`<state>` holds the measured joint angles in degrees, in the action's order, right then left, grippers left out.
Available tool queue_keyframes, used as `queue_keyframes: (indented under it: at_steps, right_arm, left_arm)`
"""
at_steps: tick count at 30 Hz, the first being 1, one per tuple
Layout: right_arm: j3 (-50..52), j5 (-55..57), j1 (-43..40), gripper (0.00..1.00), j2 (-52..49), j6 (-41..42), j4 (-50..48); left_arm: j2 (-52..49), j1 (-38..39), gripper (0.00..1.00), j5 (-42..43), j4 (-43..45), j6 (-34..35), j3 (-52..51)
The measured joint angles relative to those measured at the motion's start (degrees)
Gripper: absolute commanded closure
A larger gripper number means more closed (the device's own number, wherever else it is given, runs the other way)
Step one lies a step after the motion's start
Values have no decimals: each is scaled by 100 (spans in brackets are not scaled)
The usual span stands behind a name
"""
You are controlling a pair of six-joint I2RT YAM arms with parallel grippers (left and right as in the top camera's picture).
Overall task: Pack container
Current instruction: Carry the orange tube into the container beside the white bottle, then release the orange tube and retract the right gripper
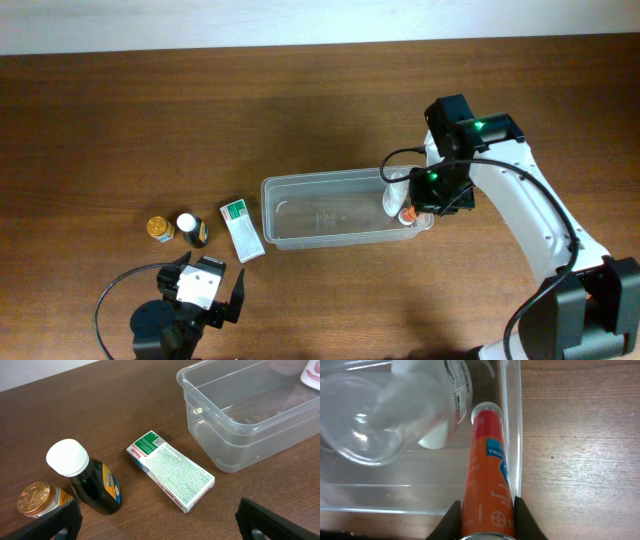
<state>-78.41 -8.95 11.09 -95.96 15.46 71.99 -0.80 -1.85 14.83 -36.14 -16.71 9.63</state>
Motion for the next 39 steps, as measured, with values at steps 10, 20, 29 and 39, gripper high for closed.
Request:
queue_keyframes:
  at_steps: [10, 20, 29, 39]
  right_arm:
    - [11, 22, 98, 59, 0, 17, -168]
    - [11, 28, 208, 46, 146, 57, -173]
    - [-476, 249, -282, 33, 1681, 83, -188]
    - [-540, 409, -2328, 2, 2151, 127, -177]
  left_arm:
    - [0, 0, 0, 0, 0, 0, 0]
    - [0, 0, 1, 0, 0, 0, 0]
    - [0, 0, 1, -2, 0, -2, 0]
    - [0, 0, 0, 0, 0, 0, 0]
